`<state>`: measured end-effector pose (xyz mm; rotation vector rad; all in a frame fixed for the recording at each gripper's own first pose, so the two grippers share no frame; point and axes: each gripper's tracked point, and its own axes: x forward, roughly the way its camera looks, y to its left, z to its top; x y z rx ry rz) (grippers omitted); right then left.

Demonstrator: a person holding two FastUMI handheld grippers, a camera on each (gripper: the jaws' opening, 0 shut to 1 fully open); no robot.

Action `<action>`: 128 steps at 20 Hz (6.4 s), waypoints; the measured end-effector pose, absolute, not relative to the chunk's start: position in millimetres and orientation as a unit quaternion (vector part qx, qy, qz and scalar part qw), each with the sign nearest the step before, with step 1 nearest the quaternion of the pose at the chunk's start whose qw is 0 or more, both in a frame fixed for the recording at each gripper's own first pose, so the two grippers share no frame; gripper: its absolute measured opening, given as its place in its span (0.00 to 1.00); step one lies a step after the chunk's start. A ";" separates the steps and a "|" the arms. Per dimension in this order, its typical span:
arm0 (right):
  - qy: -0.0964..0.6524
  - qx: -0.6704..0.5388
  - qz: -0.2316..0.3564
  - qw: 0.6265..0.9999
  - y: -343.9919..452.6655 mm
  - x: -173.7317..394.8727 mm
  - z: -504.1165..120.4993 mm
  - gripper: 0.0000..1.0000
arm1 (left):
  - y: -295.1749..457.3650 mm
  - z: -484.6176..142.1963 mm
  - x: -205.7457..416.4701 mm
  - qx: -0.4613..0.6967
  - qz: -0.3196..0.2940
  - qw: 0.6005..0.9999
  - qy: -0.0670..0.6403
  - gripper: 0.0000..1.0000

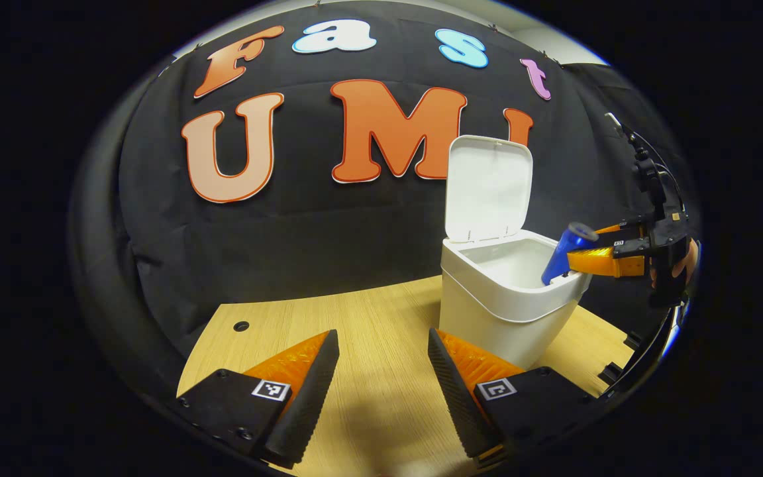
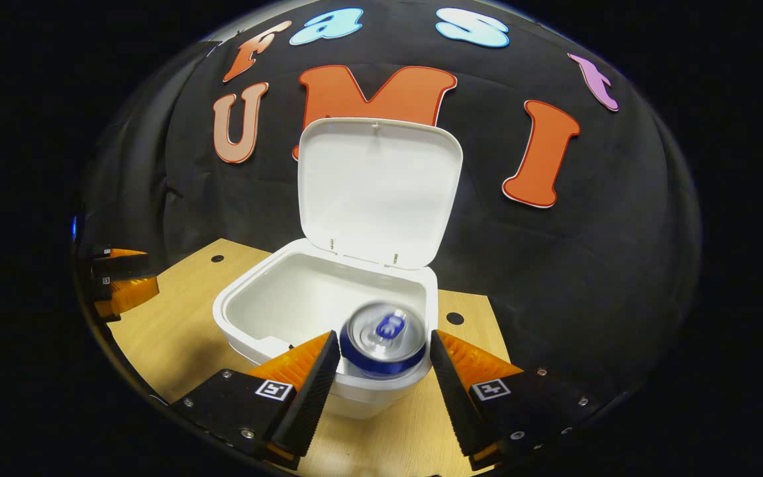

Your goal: Press the lid of the desktop garbage bin to open it, pick up the crumpled paper on the desktop and throw it into the bin, then pick up the pop can on the desktop and drop it into the bin, and finally close the garbage bin lid.

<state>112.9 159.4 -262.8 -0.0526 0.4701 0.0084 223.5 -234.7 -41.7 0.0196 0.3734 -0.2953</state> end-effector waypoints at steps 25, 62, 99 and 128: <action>0.060 -0.053 0.033 0.996 177.6 213.4 -94.9 0.82 | -197.4 -36.5 216.9 -0.003 -0.077 0.983 0.166 0.87; 0.114 0.004 0.019 0.993 186.7 265.4 -83.5 0.81 | -123.4 -31.8 203.4 0.018 -0.019 0.987 0.159 0.85; 0.320 0.021 0.038 0.946 224.8 115.9 -234.6 0.81 | -100.0 32.6 234.4 -0.017 -0.045 0.994 0.098 1.00; 0.309 0.050 -0.012 0.950 230.9 115.0 -243.7 0.43 | -127.2 57.9 256.9 -0.021 -0.086 0.992 0.093 1.00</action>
